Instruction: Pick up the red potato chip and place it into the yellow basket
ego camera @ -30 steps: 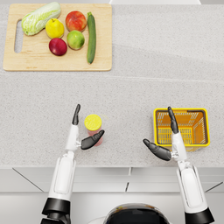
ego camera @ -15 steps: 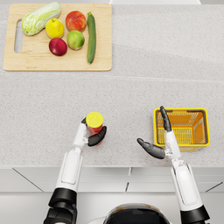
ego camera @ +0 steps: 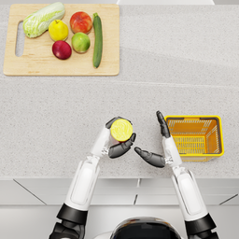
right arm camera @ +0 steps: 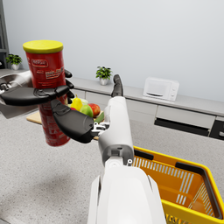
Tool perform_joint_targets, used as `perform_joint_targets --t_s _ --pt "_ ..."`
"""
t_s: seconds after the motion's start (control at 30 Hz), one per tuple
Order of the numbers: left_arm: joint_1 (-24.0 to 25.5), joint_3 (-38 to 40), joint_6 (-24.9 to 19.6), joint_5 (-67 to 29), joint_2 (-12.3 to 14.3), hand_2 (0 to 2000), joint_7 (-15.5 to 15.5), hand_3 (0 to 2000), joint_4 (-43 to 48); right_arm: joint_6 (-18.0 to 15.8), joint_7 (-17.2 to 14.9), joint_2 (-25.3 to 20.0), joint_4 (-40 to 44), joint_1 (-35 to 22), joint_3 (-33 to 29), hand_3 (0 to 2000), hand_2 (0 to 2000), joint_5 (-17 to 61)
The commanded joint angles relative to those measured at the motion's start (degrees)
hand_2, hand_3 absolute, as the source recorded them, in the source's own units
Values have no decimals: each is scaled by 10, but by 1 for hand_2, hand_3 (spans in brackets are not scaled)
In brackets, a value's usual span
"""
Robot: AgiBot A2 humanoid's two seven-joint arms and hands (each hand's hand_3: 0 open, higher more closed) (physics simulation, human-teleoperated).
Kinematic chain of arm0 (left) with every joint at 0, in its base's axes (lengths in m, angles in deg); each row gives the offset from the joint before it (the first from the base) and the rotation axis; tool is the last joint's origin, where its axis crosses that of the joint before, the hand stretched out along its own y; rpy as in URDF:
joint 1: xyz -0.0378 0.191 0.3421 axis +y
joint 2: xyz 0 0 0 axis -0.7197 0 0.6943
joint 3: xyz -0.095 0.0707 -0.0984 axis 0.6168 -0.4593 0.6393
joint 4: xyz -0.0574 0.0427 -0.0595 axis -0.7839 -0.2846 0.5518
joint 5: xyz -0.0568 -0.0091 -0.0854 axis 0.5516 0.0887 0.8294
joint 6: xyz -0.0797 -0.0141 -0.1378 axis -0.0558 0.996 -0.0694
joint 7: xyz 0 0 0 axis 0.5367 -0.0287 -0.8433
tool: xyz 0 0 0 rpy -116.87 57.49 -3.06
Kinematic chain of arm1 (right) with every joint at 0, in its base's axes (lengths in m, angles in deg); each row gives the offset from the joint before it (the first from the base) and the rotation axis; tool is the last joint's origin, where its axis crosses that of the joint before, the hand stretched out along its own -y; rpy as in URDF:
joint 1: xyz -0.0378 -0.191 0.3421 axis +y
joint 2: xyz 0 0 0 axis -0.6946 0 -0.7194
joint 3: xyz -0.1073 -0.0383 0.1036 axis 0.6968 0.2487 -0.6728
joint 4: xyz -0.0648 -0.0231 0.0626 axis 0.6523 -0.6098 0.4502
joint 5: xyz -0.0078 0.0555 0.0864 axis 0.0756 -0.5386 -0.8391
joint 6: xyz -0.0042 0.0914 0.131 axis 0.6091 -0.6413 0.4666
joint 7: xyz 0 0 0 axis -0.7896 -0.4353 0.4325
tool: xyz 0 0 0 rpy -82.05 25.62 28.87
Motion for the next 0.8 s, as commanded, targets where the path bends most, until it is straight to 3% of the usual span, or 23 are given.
perform_joint_targets --t_s 0.03,0.13,0.23,0.37,0.4,0.43,0.47,0.57,0.6,0.63,0.67,0.77,0.8 --pt "-21 -44 0 0 21 2000 0 2000 64 0 0 -20 22 -28 30 0 0 0" --pt "-27 -74 0 0 36 2000 -1 2000 74 -13 1 -29 35 -36 49 0 0 0" --pt "-34 -95 0 -1 46 2000 -1 2000 71 -5 0 -38 42 -44 52 0 0 0" --pt "-30 -115 -3 -5 31 2000 -3 2000 72 -32 0 -38 43 -53 42 0 0 1" --pt "-29 -115 5 -5 26 2000 -2 2000 77 -40 1 -35 41 -51 38 327 1361 1" --pt "-30 -119 11 -5 21 2000 -1 2000 76 -109 0 -33 50 -54 41 653 2000 2" --pt "-31 -120 17 -5 18 2000 -1 2000 74 -144 -1 -31 55 -57 46 980 2000 2" --pt "-33 -123 29 -4 9 2000 2 2000 72 -147 0 -25 49 -58 49 1960 2000 2" --pt "-32 -126 30 -4 7 639 2 1673 75 -135 1 -25 49 -59 44 2000 2000 1" --pt "-27 -117 46 -4 0 0 1 1347 87 -135 -2 -25 49 -59 37 2000 2000 1" --pt "-26 -102 54 -3 -1 0 -1 1020 94 -121 -5 -27 44 -62 27 2000 2000 0" --pt "-20 -1 62 -1 -3 0 -2 40 117 -119 -2 -49 41 -92 -41 2000 2000 1" --pt "-16 34 62 -1 -4 0 -2 0 125 -115 -2 -53 38 -102 -67 2000 2000 1"
